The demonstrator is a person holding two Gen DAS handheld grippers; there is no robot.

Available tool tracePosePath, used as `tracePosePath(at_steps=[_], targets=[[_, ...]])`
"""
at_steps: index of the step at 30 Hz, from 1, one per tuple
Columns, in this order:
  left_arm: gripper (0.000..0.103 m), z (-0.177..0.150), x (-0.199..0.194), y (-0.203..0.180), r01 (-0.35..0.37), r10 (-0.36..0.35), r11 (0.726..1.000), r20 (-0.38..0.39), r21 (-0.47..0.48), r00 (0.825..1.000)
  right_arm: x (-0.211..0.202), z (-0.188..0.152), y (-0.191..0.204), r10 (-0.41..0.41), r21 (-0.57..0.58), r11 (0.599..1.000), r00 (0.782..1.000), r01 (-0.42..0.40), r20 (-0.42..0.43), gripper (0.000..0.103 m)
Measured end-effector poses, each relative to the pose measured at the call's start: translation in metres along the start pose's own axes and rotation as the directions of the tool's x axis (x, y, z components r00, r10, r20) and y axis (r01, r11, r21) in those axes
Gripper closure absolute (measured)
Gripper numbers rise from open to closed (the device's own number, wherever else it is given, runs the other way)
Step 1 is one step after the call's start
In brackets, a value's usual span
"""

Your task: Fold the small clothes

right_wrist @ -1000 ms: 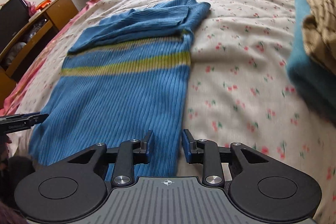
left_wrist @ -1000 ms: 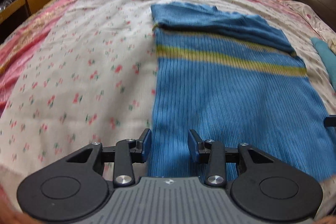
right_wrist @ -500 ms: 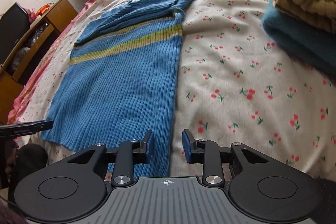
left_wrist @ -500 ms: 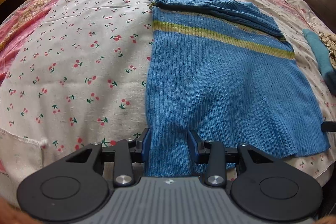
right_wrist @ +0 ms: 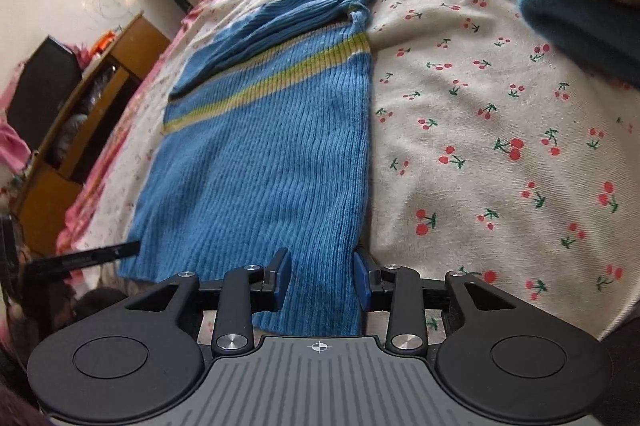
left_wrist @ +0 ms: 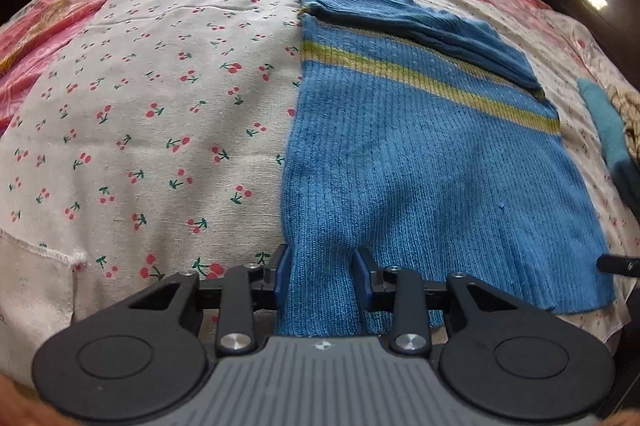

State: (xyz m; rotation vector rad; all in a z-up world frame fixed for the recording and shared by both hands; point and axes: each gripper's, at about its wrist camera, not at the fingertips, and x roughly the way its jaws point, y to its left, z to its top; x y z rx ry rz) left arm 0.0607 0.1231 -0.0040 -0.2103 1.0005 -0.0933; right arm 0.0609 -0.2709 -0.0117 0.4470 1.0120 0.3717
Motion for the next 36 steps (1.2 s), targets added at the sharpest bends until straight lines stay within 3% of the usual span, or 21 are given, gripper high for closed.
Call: tracePosePath(at_steps=[3, 9, 16, 18, 20, 24, 28, 31, 36], targets=[[0.065, -0.001, -0.007, 0.011, 0.02, -0.019, 0.998, 0.007, -0.063, 1.0, -0.002, -0.001, 0.001, 0.006, -0.006, 1.0, 1.0, -0.006, 0.0, 0.069], [0.065, -0.003, -0.012, 0.025, -0.005, 0.007, 0.992, 0.018, -0.127, 1.0, -0.004, -0.005, -0.003, 0.013, 0.015, 1.0, 1.0, -0.014, 0.011, 0.069], [0.065, 0.003, 0.001, 0.012, -0.017, 0.015, 0.997, -0.021, -0.078, 1.0, 0.0, -0.006, -0.001, 0.013, 0.0, 1.0, 1.0, -0.013, 0.019, 0.069], [0.068, 0.003, -0.001, 0.01, 0.008, -0.009, 0.997, -0.017, -0.08, 1.0, 0.001, -0.006, 0.0, 0.016, 0.006, 1.0, 1.0, -0.016, 0.023, 0.069], [0.078, 0.002, -0.002, 0.01, 0.043, -0.045, 0.995, -0.021, -0.092, 0.999, 0.001, -0.005, 0.001, 0.021, 0.005, 1.0, 1.0, -0.021, 0.02, 0.069], [0.087, 0.002, -0.002, 0.008, 0.061, -0.062, 0.993, -0.013, -0.104, 0.998, 0.003, -0.003, 0.003, 0.032, 0.018, 0.999, 0.999, -0.032, 0.004, 0.082], [0.089, 0.008, -0.015, 0.009, 0.127, -0.124, 0.983, 0.034, -0.129, 0.992, 0.002, 0.001, 0.003, 0.051, 0.065, 0.997, 0.999, -0.052, 0.006, 0.091], [0.089, 0.018, -0.027, 0.007, 0.18, -0.171, 0.976, 0.076, -0.122, 0.982, -0.009, 0.007, 0.005, 0.101, 0.087, 0.99, 0.993, -0.107, 0.064, 0.092], [0.089, 0.045, -0.027, 0.008, 0.289, -0.268, 0.941, 0.138, -0.174, 0.954, -0.019, 0.029, 0.005, 0.161, 0.133, 0.974, 0.974, -0.182, 0.157, 0.092]])
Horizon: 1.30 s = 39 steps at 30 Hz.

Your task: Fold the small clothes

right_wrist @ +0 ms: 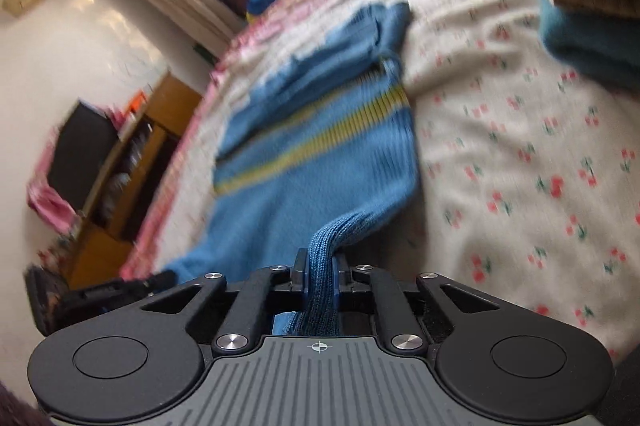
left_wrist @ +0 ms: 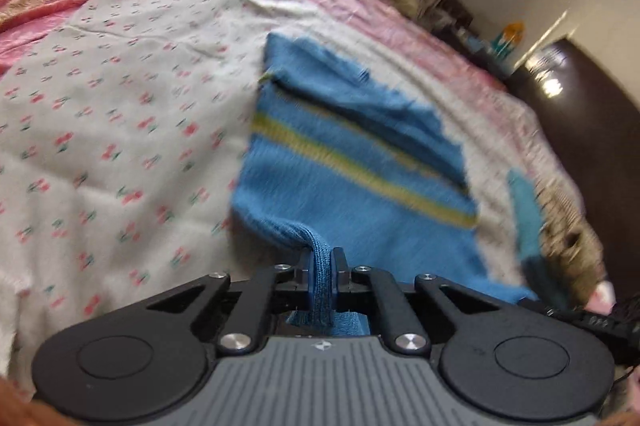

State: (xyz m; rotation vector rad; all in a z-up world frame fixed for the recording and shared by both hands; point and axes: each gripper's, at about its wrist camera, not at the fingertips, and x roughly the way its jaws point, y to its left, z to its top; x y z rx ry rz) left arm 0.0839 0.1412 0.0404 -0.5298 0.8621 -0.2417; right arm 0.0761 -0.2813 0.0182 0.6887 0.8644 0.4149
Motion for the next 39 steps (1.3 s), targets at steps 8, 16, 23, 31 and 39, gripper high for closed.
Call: tracePosePath(at_steps=[8, 16, 23, 31, 39], targets=[[0.089, 0.061, 0.017, -0.001, 0.153, -0.141, 0.982, 0.11, -0.112, 0.984, 0.007, 0.062, 0.012, 0.087, 0.043, 0.995, 0.989, -0.092, 0.118, 0.093], [0.089, 0.138, 0.063, 0.003, 0.169, -0.145, 0.979, 0.189, -0.118, 0.971, 0.048, 0.138, 0.009, 0.087, 0.083, 0.991, 0.974, -0.106, 0.208, 0.093], [0.089, 0.181, 0.127, 0.019, 0.129, -0.1, 0.979, 0.179, -0.159, 0.979, 0.104, 0.179, -0.021, 0.021, 0.194, 0.979, 0.972, -0.067, 0.232, 0.093], [0.089, 0.187, 0.169, 0.036, 0.079, -0.047, 0.973, 0.149, -0.217, 0.988, 0.138, 0.191, -0.051, -0.004, 0.269, 0.962, 0.979, -0.051, 0.202, 0.089], [0.089, 0.185, 0.176, 0.045, 0.079, -0.032, 0.957, 0.17, -0.281, 0.985, 0.136, 0.179, -0.057, 0.091, 0.239, 0.958, 0.96, -0.157, 0.265, 0.061]])
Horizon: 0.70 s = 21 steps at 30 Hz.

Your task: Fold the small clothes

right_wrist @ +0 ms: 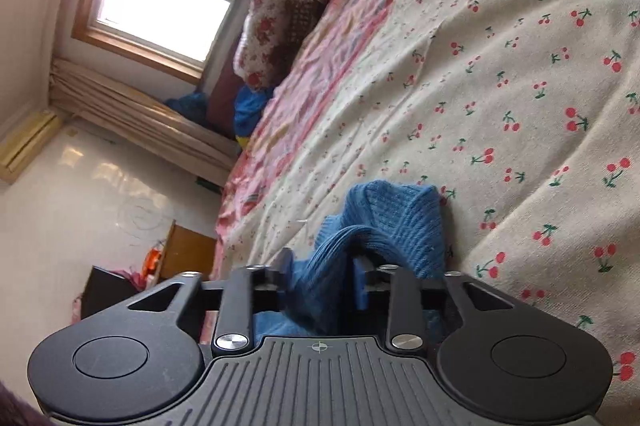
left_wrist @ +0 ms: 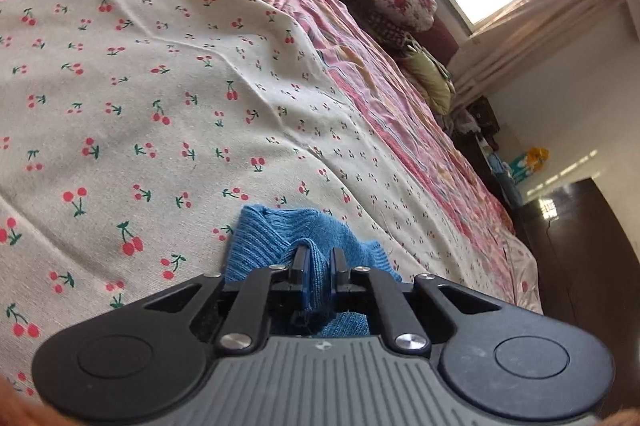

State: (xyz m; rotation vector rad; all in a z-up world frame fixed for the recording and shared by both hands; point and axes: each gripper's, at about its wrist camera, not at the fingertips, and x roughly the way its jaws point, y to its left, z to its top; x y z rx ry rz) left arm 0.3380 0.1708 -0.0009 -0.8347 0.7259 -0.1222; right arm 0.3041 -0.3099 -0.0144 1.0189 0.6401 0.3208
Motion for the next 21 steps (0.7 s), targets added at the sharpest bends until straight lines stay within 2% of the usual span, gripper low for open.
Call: tracePosePath(at_steps=[6, 11, 16, 21], targets=[[0.089, 0.003, 0.001, -0.007, -0.037, 0.037, 0.999, 0.022, 0.01, 0.999, 0.012, -0.012, -0.001, 0.006, -0.074, 0.997, 0.999, -0.01, -0.048, 0.06], [0.089, 0.009, 0.0, -0.012, -0.056, 0.055, 0.998, 0.063, 0.014, 0.996, 0.008, -0.007, 0.0, 0.023, -0.085, 0.996, 1.0, -0.024, -0.021, 0.059], [0.089, 0.009, -0.009, -0.015, -0.103, 0.098, 0.994, 0.114, 0.042, 0.989, 0.003, -0.005, 0.003, 0.0, -0.125, 0.992, 1.0, 0.001, 0.008, 0.055], [0.089, 0.006, -0.027, -0.011, -0.112, 0.106, 0.993, 0.141, 0.038, 0.984, 0.002, -0.011, 0.009, -0.044, -0.189, 0.981, 0.999, 0.047, 0.019, 0.055]])
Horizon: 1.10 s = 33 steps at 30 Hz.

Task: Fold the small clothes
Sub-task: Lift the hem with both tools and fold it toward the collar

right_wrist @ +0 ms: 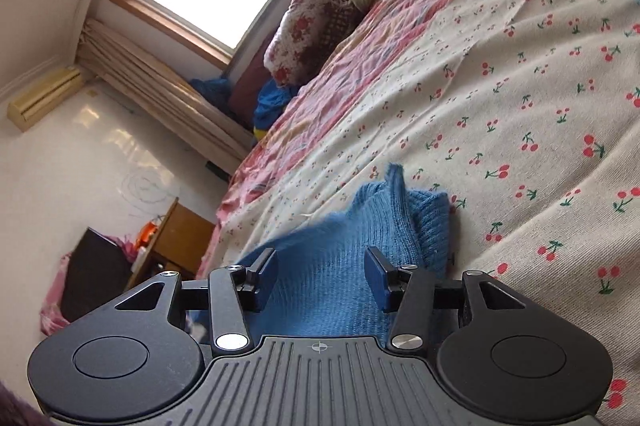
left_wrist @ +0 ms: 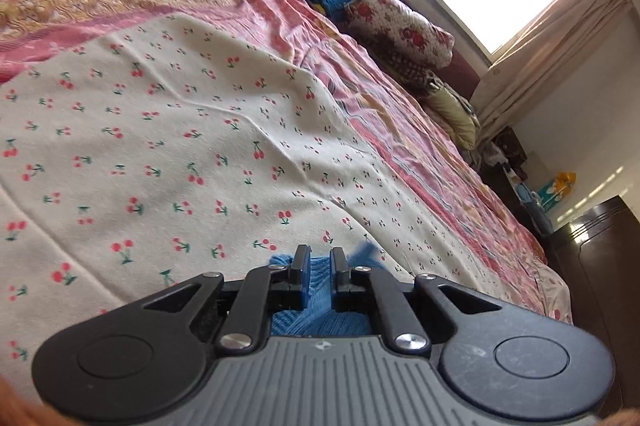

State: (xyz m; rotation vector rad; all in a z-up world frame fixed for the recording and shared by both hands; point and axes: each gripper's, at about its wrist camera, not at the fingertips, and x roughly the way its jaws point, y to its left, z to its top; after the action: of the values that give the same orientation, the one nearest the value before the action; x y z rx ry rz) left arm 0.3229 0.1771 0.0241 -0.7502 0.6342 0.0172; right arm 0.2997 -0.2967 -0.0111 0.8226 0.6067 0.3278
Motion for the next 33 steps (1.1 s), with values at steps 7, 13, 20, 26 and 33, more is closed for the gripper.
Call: tracePosePath(at_steps=[7, 13, 20, 26, 33], targets=[[0.088, -0.029, -0.013, -0.013, -0.038, 0.04, 0.989, -0.014, 0.146, 0.999, 0.003, -0.008, 0.007, -0.098, -0.098, 0.991, 0.995, 0.096, -0.009, 0.057], [0.088, -0.058, -0.018, -0.017, -0.106, 0.108, 0.964, 0.005, 0.243, 0.994, 0.003, -0.017, 0.022, -0.174, -0.231, 0.958, 0.985, 0.171, 0.008, 0.057], [0.088, -0.067, -0.017, -0.037, -0.165, 0.155, 0.909, 0.057, 0.382, 0.986, 0.009, -0.025, 0.029, -0.191, -0.297, 0.937, 0.982, 0.184, 0.004, 0.057], [0.074, -0.05, 0.008, -0.05, -0.2, 0.188, 0.883, 0.069, 0.424, 0.98, 0.005, -0.021, 0.03, -0.177, -0.284, 0.943, 0.984, 0.172, 0.007, 0.056], [0.084, -0.051, 0.033, -0.057, -0.263, 0.267, 0.814, 0.068, 0.517, 0.961, -0.003, -0.016, 0.033, -0.167, -0.281, 0.944, 0.985, 0.174, 0.05, 0.055]])
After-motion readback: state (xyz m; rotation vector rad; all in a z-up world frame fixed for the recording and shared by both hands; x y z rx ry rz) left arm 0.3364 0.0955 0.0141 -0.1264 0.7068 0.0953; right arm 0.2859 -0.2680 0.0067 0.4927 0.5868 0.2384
